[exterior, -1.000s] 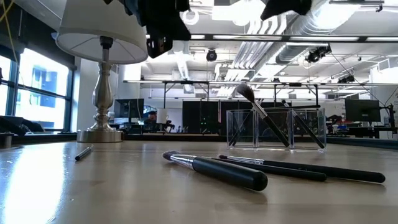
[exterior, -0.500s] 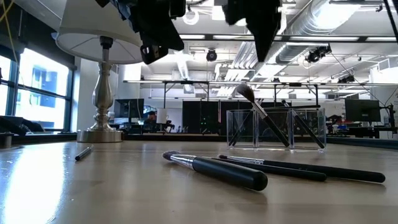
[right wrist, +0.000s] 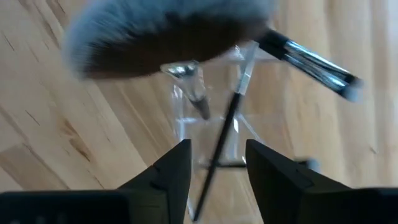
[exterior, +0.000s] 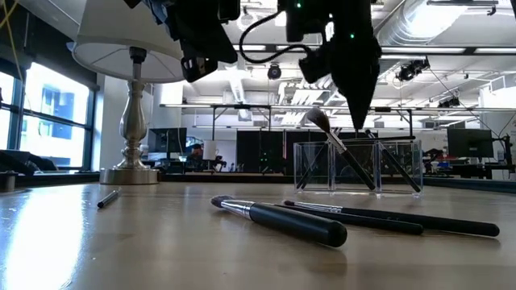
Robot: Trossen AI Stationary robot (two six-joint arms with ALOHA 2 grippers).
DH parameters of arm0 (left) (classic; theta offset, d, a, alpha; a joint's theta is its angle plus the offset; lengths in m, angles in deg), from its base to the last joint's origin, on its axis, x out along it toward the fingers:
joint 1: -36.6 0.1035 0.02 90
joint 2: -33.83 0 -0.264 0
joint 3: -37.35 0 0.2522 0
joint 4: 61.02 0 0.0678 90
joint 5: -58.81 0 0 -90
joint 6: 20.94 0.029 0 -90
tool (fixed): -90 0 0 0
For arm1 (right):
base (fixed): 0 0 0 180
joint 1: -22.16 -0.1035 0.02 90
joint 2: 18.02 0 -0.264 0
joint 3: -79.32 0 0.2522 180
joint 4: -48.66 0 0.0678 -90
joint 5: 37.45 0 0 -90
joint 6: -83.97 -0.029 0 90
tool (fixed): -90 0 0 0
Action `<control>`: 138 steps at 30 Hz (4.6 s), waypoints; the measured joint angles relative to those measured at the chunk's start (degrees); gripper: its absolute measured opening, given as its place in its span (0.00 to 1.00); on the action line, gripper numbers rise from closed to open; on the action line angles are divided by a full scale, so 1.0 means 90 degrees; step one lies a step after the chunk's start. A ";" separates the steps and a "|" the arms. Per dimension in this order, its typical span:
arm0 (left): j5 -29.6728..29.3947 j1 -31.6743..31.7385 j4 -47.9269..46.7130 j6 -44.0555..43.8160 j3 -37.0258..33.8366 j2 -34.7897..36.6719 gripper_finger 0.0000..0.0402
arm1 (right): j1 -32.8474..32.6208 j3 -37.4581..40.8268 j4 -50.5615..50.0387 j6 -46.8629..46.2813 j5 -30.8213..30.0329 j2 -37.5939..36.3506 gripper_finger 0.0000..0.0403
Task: Put items in baskets/containers
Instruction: Put the black lash brush into the transparent organizer, then put the black foundation brush into the transparent organizer
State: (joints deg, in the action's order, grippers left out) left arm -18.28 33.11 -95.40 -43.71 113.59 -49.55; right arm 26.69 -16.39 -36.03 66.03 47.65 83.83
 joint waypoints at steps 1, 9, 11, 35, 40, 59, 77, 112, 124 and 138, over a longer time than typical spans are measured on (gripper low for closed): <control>0.0002 0.0000 0.0000 0.0000 0.0000 0.0000 0.00 | -0.0002 0.0143 0.0182 -0.0005 0.0046 -0.0025 0.37; 0.0006 0.0000 -0.0007 -0.0002 -0.0001 0.0000 0.00 | 0.0000 0.0701 0.0788 -0.0071 -0.0119 -0.0042 0.35; 0.0009 0.0000 -0.0007 -0.0005 -0.0002 0.0000 0.00 | 0.0002 0.0735 0.0919 -0.0065 -0.0120 -0.0042 0.34; 0.0057 0.0000 0.0014 -0.0336 -0.0002 0.0000 0.00 | 0.0007 0.0874 0.1152 -0.0838 -0.0918 -0.1603 0.05; 0.0123 0.0000 0.0017 -0.0435 -0.0002 0.0000 0.00 | -0.0543 0.1823 0.2535 -0.1575 -0.1751 -0.3058 0.03; 0.0216 -0.0005 0.0146 -0.0934 -0.0002 0.0002 0.00 | -0.1943 0.6907 0.8719 -0.2159 -0.4430 -0.5370 0.03; 0.0210 -0.0005 0.0146 -0.1192 -0.0002 0.0002 0.00 | -0.1916 0.6911 0.7668 -0.1996 -0.4060 -0.5360 0.14; -0.3285 -0.1882 -0.4241 -0.5091 0.1141 0.0092 0.00 | -0.2750 0.4611 0.6774 -0.1162 -0.2961 -0.5678 0.00; -0.3273 -0.2868 -0.4584 -0.5669 0.0375 0.0242 0.00 | -0.3348 0.1907 0.5168 -0.2074 -0.2868 -0.2389 0.00; -0.2899 -0.3895 -0.1597 -0.5673 -0.1378 0.0755 0.00 | -0.3398 -0.0210 0.3622 -0.3595 -0.1629 -0.0155 0.00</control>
State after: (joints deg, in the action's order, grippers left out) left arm -44.37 -1.95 -109.78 -94.76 101.19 -42.75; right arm -3.89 -18.28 -3.44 33.68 32.99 82.43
